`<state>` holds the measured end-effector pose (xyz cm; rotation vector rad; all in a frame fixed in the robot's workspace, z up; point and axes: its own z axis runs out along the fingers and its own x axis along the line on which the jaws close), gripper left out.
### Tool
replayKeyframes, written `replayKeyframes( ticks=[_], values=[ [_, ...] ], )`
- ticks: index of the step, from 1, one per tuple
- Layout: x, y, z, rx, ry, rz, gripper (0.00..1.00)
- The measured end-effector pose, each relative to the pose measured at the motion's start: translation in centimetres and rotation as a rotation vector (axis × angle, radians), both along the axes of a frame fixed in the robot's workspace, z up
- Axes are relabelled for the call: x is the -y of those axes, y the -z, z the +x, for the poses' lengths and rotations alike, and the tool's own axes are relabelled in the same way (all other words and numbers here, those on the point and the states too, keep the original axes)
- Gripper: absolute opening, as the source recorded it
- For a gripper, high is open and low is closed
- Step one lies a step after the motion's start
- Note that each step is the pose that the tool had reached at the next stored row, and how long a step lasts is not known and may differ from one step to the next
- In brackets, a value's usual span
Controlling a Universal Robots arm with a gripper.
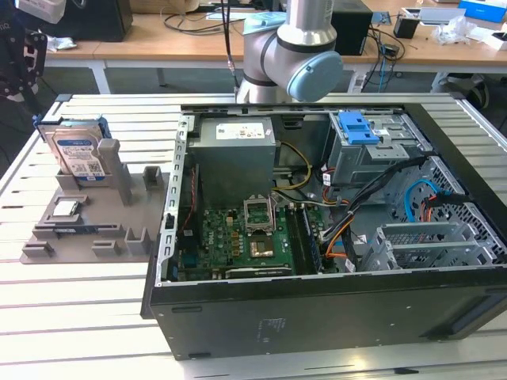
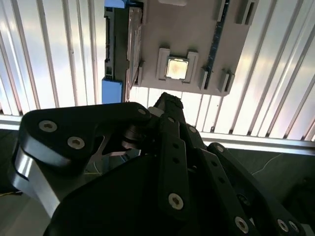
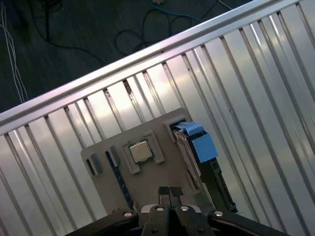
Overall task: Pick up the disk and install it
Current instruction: 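Pick up the disk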
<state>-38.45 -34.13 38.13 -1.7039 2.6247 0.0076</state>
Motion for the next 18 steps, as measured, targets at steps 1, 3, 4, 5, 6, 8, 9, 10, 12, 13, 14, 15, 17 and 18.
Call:
replayKeyframes(
  ticks=[1,3,4,5,6,8,9,10,12,13,14,15,17,18],
  values=[
    [0.00,0.01,0.00,-0.0071,-0.011,0.0000,0.11],
    [0.00,0.01,0.00,-0.0073,-0.028,-0.0001,0.11],
    [0.00,0.01,-0.01,-0.0074,-0.041,-0.0002,0.11],
    [0.00,0.01,0.00,-0.0074,-0.055,-0.0003,0.11],
    [0.00,0.01,0.00,-0.0073,-0.078,-0.0003,0.11],
    [0.00,0.01,0.00,-0.0074,-0.114,-0.0005,0.11],
    [0.00,0.01,0.00,-0.0074,-0.131,-0.0005,0.11],
    [0.00,0.01,0.00,-0.0074,-0.146,-0.0005,0.11],
    [0.00,0.01,0.00,-0.0073,-0.207,-0.0008,0.11],
    [0.00,0.01,0.00,-0.0073,-0.238,-0.0009,0.11],
    [0.00,0.01,0.00,-0.0073,-0.264,-0.0010,0.11],
    [0.00,0.01,0.00,-0.0073,-0.283,-0.0010,0.11],
    [0.00,0.01,0.00,-0.0073,-0.324,-0.0012,0.11],
    [0.00,0.01,0.00,-0.0073,-0.335,-0.0012,0.11]
  ],
)
